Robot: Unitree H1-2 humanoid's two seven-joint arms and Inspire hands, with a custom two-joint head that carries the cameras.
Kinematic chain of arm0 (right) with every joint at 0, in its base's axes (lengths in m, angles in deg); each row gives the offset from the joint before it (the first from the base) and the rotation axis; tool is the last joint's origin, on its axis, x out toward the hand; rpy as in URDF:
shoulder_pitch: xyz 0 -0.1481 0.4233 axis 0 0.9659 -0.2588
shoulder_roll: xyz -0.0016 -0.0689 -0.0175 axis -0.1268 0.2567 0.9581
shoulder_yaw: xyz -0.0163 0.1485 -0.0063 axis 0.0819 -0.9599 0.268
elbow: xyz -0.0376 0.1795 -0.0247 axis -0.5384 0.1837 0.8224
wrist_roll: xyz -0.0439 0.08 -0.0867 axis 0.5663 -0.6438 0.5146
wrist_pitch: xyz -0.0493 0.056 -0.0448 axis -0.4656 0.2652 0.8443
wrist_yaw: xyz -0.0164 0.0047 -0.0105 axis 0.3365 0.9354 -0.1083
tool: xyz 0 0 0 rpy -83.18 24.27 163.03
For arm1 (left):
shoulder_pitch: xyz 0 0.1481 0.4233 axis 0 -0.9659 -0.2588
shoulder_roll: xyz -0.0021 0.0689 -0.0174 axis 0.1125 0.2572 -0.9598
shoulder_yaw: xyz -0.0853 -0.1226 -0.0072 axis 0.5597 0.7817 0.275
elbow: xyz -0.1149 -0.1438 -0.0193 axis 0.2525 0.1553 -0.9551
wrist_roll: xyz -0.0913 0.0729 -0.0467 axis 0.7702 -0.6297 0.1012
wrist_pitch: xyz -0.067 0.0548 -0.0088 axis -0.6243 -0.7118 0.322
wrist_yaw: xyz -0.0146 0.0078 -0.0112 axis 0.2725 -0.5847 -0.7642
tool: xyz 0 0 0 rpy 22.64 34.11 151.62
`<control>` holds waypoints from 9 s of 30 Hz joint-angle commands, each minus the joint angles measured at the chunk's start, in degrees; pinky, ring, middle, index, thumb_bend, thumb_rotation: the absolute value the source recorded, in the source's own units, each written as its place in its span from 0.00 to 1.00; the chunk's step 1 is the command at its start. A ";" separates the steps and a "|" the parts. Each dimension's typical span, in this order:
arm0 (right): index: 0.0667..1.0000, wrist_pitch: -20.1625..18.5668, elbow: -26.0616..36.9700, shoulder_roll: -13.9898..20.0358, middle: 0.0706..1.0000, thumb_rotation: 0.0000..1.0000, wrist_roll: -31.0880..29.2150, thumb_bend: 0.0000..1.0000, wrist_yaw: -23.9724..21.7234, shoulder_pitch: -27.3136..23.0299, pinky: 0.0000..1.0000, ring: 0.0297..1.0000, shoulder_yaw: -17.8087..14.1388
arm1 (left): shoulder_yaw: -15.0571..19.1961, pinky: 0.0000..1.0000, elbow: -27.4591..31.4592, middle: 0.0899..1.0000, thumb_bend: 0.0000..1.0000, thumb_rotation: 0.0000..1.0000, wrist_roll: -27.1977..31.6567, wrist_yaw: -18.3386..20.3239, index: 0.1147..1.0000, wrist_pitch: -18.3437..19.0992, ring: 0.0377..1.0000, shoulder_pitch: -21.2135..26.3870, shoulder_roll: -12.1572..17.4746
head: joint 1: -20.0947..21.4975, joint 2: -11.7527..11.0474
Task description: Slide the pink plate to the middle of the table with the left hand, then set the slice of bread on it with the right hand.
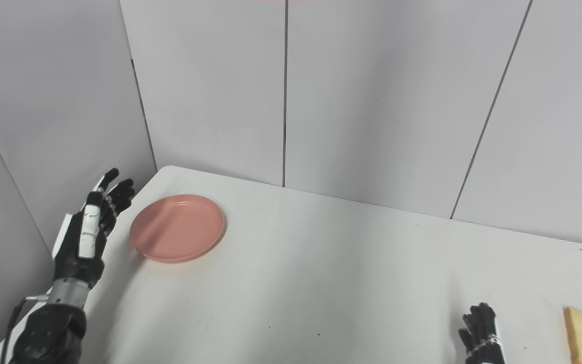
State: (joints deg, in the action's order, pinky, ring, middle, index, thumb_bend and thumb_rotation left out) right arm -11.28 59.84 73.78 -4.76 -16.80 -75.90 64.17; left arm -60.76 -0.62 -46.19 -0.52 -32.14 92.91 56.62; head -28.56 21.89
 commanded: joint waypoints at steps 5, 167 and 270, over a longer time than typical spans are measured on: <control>1.00 -0.11 -9.74 -1.74 1.00 0.95 -0.28 0.53 1.40 3.26 1.00 1.00 -0.04 | 1.35 0.89 -3.68 0.84 0.84 1.00 -1.34 -1.07 0.87 -2.75 0.86 5.14 4.49 | -0.06 -0.28; 0.98 3.00 -12.21 -1.94 0.98 0.92 1.39 0.83 1.06 2.04 1.00 0.98 1.24 | -17.00 0.97 -34.25 0.90 0.81 1.00 0.75 13.60 0.91 -10.15 0.93 14.12 -11.98 | 4.65 3.92; 0.95 -1.53 0.74 -5.49 0.94 0.81 11.34 0.64 12.88 5.46 0.98 0.94 11.09 | -24.19 1.00 -15.10 0.99 0.76 1.00 0.25 13.75 0.99 -2.12 1.00 2.61 -17.81 | 39.66 11.90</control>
State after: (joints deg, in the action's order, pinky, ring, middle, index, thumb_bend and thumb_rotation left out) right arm -15.18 63.03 70.75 6.46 -4.26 -74.15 75.38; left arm -84.75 -13.27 -46.08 13.18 -32.21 96.47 39.54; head 11.16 33.84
